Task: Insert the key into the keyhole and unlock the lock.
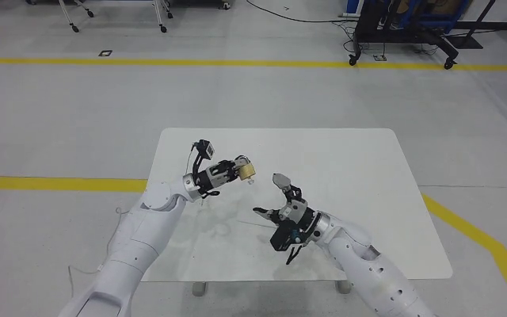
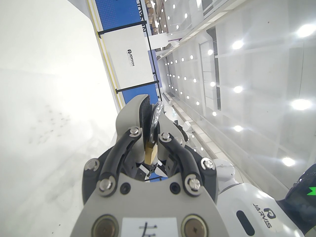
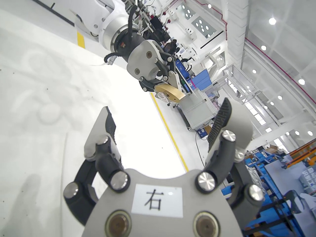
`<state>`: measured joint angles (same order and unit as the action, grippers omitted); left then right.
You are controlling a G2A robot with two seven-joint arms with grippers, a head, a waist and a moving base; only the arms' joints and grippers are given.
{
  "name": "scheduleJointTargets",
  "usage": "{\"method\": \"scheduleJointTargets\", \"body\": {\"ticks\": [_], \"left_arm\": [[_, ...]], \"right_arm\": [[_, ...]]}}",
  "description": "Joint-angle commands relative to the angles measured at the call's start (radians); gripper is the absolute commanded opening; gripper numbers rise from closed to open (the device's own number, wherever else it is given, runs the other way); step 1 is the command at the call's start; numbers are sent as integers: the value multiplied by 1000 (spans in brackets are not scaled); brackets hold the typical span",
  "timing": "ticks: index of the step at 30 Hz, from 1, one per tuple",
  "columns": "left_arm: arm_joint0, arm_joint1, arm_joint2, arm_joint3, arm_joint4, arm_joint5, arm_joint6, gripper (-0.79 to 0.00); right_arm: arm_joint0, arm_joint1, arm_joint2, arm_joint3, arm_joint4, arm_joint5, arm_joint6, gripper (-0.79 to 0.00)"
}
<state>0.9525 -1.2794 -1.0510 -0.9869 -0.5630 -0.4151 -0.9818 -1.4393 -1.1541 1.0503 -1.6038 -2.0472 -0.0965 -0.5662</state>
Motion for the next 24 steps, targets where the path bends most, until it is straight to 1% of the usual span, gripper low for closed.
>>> {"method": "scheduleJointTargets", "body": {"ticks": [1, 2, 6, 11, 13, 16, 17, 20, 24], "left_arm": [[0, -1, 1, 1, 5, -2, 2, -785], [0, -1, 2, 1, 8, -3, 3, -785], [0, -3, 5, 3, 11, -5, 1, -785], [0, -5, 7, 5, 19, -10, -2, -785], [1, -5, 7, 5, 21, -11, -3, -785], [1, -6, 6, 5, 23, -10, -5, -785], [0, -6, 6, 5, 24, -8, -6, -785], [0, -6, 6, 6, 24, -3, -8, -785], [0, -7, 5, 6, 24, 2, -10, -785]], "right_arm": [[12, -6, -19, 23, 15, 19, -6, -751], [20, -9, -26, 33, 18, 24, -9, -776], [46, -21, -63, 57, 16, 52, 13, -739], [52, -35, -91, 63, 11, 127, 48, -770], [52, -37, -97, 66, 9, 140, 49, -785], [53, -40, -99, 70, 8, 150, 60, -782], [53, -41, -100, 69, 5, 152, 65, -770], [53, -42, -102, 67, -11, 151, 77, -696], [51, -44, -107, 58, -24, 151, 91, -653]]}}
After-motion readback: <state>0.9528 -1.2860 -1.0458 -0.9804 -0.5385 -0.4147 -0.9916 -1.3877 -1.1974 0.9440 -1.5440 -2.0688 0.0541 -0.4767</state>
